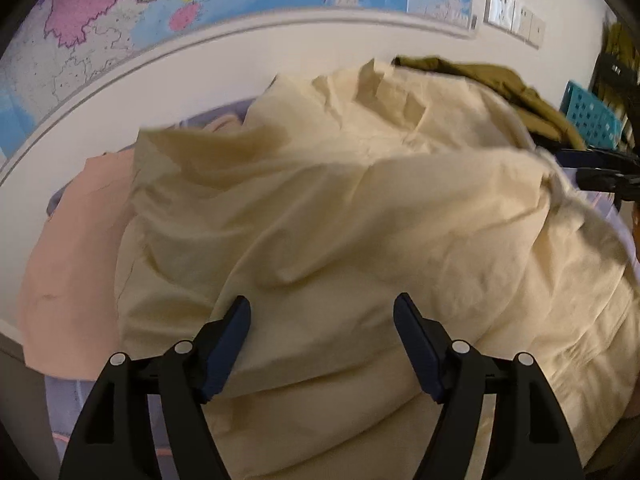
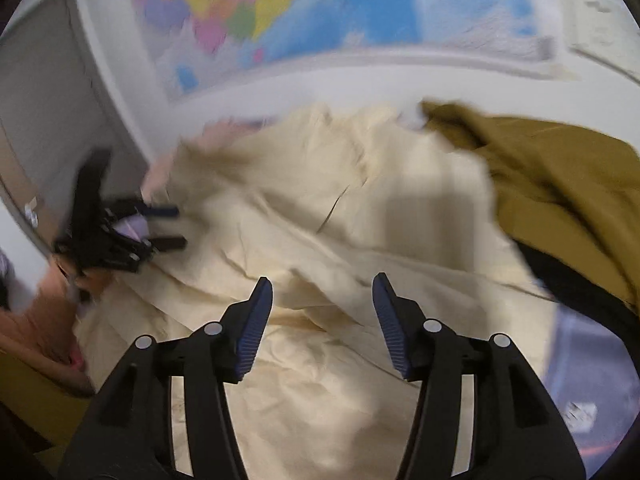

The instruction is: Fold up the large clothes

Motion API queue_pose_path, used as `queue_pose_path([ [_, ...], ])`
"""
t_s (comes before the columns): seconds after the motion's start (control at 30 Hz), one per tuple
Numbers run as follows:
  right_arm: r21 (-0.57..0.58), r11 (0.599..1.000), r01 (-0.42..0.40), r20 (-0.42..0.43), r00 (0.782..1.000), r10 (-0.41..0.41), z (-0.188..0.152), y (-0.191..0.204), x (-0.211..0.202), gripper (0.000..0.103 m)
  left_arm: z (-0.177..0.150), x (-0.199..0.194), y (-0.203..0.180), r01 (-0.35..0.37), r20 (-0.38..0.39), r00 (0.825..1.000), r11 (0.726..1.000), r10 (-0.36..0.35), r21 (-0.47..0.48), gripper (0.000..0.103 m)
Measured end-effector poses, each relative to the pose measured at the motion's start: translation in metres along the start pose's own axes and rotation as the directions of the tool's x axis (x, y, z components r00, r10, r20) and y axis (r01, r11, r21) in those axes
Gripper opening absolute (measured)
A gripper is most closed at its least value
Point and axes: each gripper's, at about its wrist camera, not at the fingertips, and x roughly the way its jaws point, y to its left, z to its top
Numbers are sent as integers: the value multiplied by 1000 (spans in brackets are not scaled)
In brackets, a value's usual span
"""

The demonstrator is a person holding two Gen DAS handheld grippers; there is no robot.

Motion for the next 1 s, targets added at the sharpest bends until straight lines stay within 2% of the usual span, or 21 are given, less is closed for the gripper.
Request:
queue_pose_path([
  [0.07,-4,999,38,-83,996,-38,-2,-8,41,44,-10,6,3,3,-10,1000,1000,-3,3,72],
  [0.1,17,999,31,-111,993,-29,-5,-14,53,43,-15,7,4,5,-1,1000,1000,-5,6,72],
  [0.13,81,997,-15,-128,992,25,-8,-27,66,43,-19,7,4,-5,16,1000,1000,5,19,72],
  [0.2,113,993,-39,-116,992,52,-4,-35,64,40,-22,4,4,-33,28,999,999,32,40,72],
  [0.23,119,992,-35,-113,992,49,-2,-35,58,42,-24,-2,3,-39,36,999,998,38,47,72],
  [0.27,119,992,-38,-98,994,50,-1,-34,50,45,-25,-10,6,-31,49,998,999,29,40,72],
  [0.33,109,993,-39,-64,997,46,-3,-28,33,57,-29,-31,15,-6,100,995,1000,6,3,72],
  [0.4,81,995,-54,-34,998,57,-7,-18,17,57,-35,-48,20,7,128,992,1000,-4,-24,72],
  [0.5,43,992,-115,0,993,115,-16,0,-6,57,-52,-67,6,68,160,985,998,-69,14,72],
  [0.6,6,990,-144,-12,989,144,-21,22,-7,57,-67,-67,-10,102,145,983,993,-109,57,72],
  [0.63,-3,989,-145,-28,989,145,-25,26,-3,58,-73,-59,-17,100,119,987,993,-108,65,72],
  [0.7,8,990,-141,-58,988,141,-30,26,7,58,-81,-45,-21,89,61,994,994,-92,56,72],
  [0.77,60,991,-122,-108,986,128,-36,17,23,56,-86,-33,-22,47,22,999,998,-48,50,73],
  [0.83,96,988,-118,-134,982,131,-40,10,33,54,-84,-34,-20,45,25,999,998,-46,38,73],
  [0.9,102,985,-139,-101,984,150,-40,9,24,57,-83,-41,-19,45,43,998,999,-46,30,73],
  [0.93,107,982,-154,-76,984,163,-40,9,16,65,-84,-46,-18,49,55,997,999,-50,23,73],
  [1.0,107,982,-154,-30,987,158,-40,7,0,70,-85,-57,-15,50,84,995,999,-51,7,73],
])
